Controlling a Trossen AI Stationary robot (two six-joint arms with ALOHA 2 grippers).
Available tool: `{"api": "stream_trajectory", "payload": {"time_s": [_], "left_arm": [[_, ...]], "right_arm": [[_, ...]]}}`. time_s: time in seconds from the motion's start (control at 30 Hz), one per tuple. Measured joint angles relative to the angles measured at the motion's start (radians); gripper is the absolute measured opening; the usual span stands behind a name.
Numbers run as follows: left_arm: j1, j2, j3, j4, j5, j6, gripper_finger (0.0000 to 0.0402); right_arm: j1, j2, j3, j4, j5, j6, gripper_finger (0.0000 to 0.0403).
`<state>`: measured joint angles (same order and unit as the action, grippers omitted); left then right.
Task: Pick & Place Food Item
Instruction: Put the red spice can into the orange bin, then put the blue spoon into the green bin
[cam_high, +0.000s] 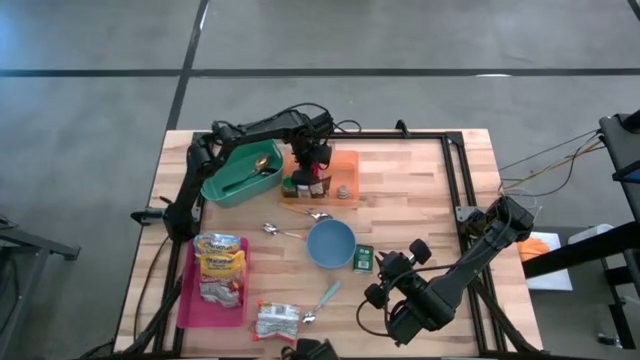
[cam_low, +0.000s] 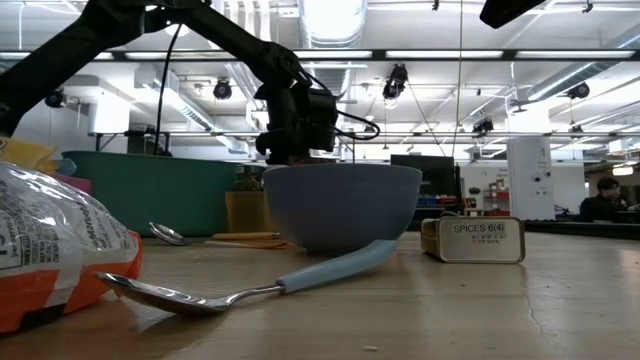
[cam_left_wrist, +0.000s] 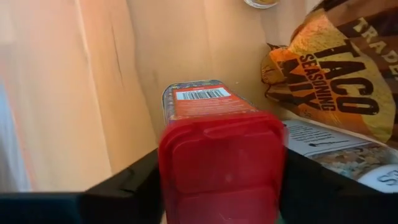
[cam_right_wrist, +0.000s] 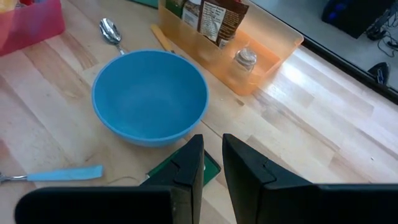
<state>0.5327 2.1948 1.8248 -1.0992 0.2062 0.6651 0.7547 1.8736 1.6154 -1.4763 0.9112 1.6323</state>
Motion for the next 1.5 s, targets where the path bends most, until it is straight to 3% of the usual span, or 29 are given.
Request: {"api": "stream_trajectory", "payload": {"time_s": [0.13, 0.3, 0.63, 1.13, 1.5], "left_arm": [[-0.001, 0.000, 0.000, 0.005, -0.002, -0.049, 0.0318], [-0.001, 0.000, 0.000, 0.006, -0.006, -0.064, 0.0354], [-0.001, -0.003, 0.052, -0.051, -0.138, -0.071, 0.0359], [-0.002, -0.008, 0.237, -0.258, -0.145, -0.124, 0.0360], [-0.017, -0.094, 0.258, -0.281, -0.147, -0.254, 0.0360]], "right_arm": [[0.000, 0.000, 0.000, 0.003, 0.000, -0.012, 0.0056], [0.000, 0.000, 0.000, 0.007, 0.000, -0.012, 0.0056], [0.000, 0.000, 0.000, 0.015, 0.000, -0.019, 0.0056], [0.000, 0.000, 0.000, 0.029, 0.000, -0.019, 0.0056], [0.000, 0.000, 0.000, 0.059, -0.001, -0.020, 0.0056]]}}
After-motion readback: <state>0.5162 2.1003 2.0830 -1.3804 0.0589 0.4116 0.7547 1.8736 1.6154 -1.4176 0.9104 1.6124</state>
